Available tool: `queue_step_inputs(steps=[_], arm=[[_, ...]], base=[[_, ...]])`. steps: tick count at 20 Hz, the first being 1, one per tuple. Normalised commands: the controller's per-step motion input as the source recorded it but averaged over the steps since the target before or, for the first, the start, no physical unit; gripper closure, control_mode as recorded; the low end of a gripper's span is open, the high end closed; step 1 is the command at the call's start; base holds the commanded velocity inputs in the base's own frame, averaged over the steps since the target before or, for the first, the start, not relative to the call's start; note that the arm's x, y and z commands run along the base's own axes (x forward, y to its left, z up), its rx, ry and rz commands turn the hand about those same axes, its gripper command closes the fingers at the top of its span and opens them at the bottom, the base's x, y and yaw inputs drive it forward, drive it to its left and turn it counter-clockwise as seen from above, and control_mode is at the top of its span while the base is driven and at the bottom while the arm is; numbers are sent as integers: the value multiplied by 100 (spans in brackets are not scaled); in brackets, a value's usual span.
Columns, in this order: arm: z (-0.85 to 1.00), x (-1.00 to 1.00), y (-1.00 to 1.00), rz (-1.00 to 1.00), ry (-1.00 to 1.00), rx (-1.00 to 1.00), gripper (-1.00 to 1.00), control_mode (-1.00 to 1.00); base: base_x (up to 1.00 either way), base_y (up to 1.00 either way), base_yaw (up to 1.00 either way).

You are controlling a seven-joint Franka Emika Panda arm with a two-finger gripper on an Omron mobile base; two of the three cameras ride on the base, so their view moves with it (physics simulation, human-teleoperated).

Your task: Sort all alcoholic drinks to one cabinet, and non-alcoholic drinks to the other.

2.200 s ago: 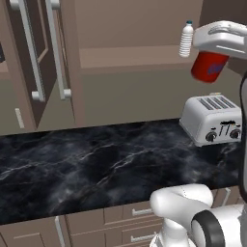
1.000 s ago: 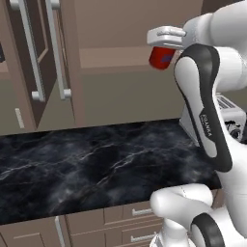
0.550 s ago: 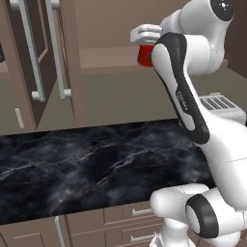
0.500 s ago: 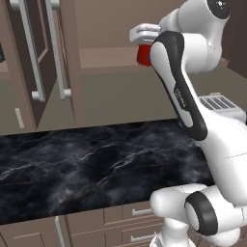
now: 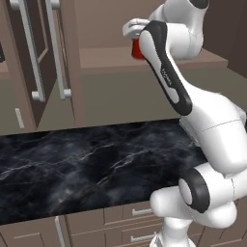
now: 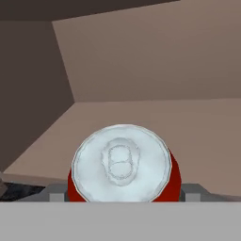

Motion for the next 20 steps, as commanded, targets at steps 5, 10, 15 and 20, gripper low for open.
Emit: queue_step_inputs(steps=[5,10,15,20], arm=[[-17,48,0,0,0,0,100,-100],[-29,39,0,1,0,0,100,-100],[-27,40,0,1,0,0,100,-100],[-21,43,0,1,0,0,100,-100]], base=[[0,0,0],[0,0,0],[0,0,0],[0,0,0]])
